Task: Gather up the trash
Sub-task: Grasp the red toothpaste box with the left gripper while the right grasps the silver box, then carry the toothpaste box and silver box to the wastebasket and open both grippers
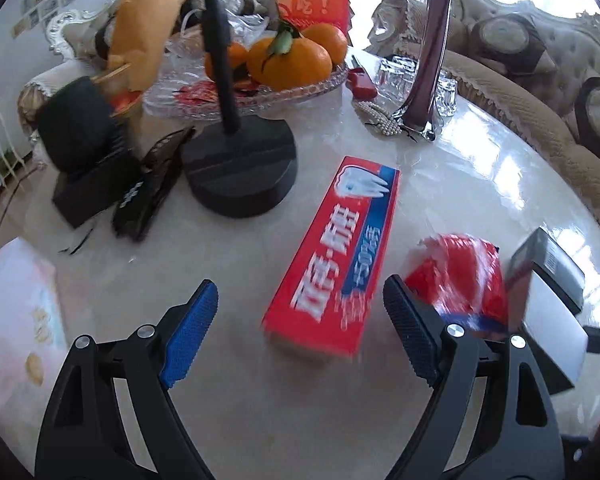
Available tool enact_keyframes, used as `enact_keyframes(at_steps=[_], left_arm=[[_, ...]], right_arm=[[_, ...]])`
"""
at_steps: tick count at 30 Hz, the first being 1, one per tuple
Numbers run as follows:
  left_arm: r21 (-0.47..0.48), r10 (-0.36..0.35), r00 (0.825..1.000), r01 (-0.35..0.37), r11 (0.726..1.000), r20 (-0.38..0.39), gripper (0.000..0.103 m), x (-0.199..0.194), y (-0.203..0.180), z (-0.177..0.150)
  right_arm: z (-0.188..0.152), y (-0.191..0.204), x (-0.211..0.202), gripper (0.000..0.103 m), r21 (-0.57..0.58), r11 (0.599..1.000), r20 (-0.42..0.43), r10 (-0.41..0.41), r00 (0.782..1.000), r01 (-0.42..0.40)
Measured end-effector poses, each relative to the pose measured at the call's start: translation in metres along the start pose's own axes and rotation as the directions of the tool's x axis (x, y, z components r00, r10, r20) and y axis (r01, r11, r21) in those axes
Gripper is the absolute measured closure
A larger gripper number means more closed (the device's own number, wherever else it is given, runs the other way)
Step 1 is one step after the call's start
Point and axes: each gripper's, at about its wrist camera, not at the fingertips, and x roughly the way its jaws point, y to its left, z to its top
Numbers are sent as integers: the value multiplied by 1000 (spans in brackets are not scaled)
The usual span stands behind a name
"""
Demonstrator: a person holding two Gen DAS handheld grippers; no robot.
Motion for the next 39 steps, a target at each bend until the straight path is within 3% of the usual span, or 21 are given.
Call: enact_keyframes(at_steps=[2, 5, 6, 8, 12, 18, 21, 24, 27, 33, 39], left_arm=[[-8, 10, 1000, -10, 1000, -9, 20, 10, 0, 7], [-35, -8, 1000, 8, 999, 10, 20, 15, 1, 13], [-48, -27, 999, 28, 998, 17, 30, 17, 2, 14], [-93, -77, 997, 78, 993, 13, 60, 18, 4, 14], [-147, -95, 995, 99, 984, 31, 62, 11, 10, 6], [-184, -115, 990, 128, 975, 80, 62, -41, 21, -32], [-193, -93, 993, 106, 976, 76, 62, -81, 24, -65], [-220, -100, 991, 117, 968, 86, 62, -130, 21, -108], [-231, -113, 988, 135, 964, 108, 62, -186, 5, -160], [-212, -199, 967, 230, 950, 161, 62, -287, -56, -269], [-161, -343, 930, 362, 918, 132, 62, -342, -136, -379]], right_arm=[[1, -1, 4, 34, 13, 1000, -18, 8, 1000, -8], [2, 0, 8, 44, 15, 1000, -34, 10, 999, -9], [2, 1, 7, 57, 14, 1000, -31, 4, 1000, -3], [0, 0, 6, 62, 15, 1000, -28, 24, 999, -24], [-1, -5, 2, 63, 46, 997, -9, 59, 998, -58], [-7, -2, -9, 63, 39, 985, 16, 167, 986, -167], [-18, 1, -21, 63, 64, 972, 37, 226, 973, -228], [-37, 1, -47, 63, 134, 938, 99, 307, 946, -319], [-83, 10, -96, 63, 194, 878, 178, 408, 896, -438], [-186, 37, -205, 63, 184, 842, 206, 471, 858, -507], [-275, 54, -263, 63, 256, 828, 135, 480, 867, -499]])
